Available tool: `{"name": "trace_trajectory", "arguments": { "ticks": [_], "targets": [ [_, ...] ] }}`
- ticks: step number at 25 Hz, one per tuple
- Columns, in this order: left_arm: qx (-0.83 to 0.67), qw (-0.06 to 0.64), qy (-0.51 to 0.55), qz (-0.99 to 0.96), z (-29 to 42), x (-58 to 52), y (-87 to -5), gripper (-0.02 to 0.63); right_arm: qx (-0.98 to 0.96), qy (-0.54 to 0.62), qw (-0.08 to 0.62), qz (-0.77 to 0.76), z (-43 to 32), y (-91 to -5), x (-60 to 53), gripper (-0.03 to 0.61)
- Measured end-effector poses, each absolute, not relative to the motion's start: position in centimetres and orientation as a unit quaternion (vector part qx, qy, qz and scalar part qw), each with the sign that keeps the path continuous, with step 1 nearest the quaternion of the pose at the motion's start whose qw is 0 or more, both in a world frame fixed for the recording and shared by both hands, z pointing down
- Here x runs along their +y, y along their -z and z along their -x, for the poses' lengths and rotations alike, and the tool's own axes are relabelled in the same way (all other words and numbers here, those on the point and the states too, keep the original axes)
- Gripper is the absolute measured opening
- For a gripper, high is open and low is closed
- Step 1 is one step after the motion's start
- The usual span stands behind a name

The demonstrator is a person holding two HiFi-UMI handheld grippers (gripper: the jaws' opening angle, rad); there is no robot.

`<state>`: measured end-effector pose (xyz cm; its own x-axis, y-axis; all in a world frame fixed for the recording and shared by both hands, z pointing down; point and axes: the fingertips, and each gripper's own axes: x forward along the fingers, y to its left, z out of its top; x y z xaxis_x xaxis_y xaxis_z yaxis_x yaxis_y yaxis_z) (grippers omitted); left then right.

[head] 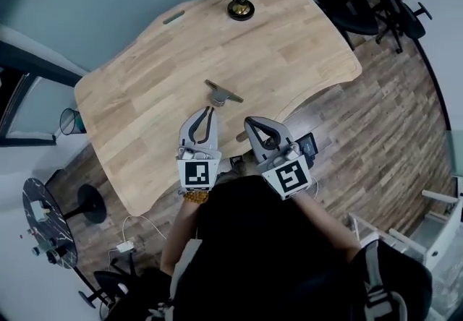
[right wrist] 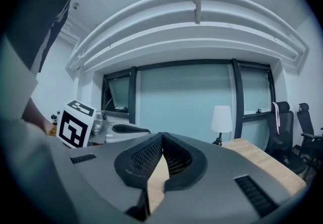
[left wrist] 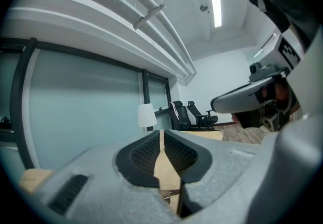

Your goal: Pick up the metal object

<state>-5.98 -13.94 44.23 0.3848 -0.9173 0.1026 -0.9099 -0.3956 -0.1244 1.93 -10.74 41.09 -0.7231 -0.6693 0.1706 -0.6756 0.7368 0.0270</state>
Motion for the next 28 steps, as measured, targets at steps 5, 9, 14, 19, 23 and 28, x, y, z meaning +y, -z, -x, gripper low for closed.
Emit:
{"name": "trace_trajectory", "arguments": {
  "ticks": [5,9,14,19,23,28],
  "targets": [
    [0.525,0.009,0.11,0.844,6.8,-16.8,-48.7,0.038,-0.928,-0.032,0.093,-0.361,-0.7,-41.8,-12.9,0.002],
    [0.498,-0.032,0.145,0.854,6.4,-18.1,-54.3,0.135,-0.928,-0.029,0.087,-0.361,-0.2,-42.1,-14.2,0.002],
    [0.474,-0.057,0.209,0.853,5.8,-19.3,-61.2,0.222,-0.928,-0.029,0.087,-0.362,-0.4,-42.4,-14.8,0.002],
    [0.461,-0.097,0.268,0.84,6.5,-20.3,-67.3,0.285,-0.939,-0.009,0.095,-0.329,1.3,-42.8,-14.7,0.002],
    [0.451,-0.128,0.297,0.832,6.4,-20.3,-70.9,0.29,-0.947,0.018,0.101,-0.305,2.4,-42.9,-14.3,0.002],
    [0.453,-0.165,0.311,0.819,6.7,-20.2,-73.6,0.293,-0.945,0.007,0.096,-0.311,2.6,-43.4,-15.1,0.002]
  ]
}}
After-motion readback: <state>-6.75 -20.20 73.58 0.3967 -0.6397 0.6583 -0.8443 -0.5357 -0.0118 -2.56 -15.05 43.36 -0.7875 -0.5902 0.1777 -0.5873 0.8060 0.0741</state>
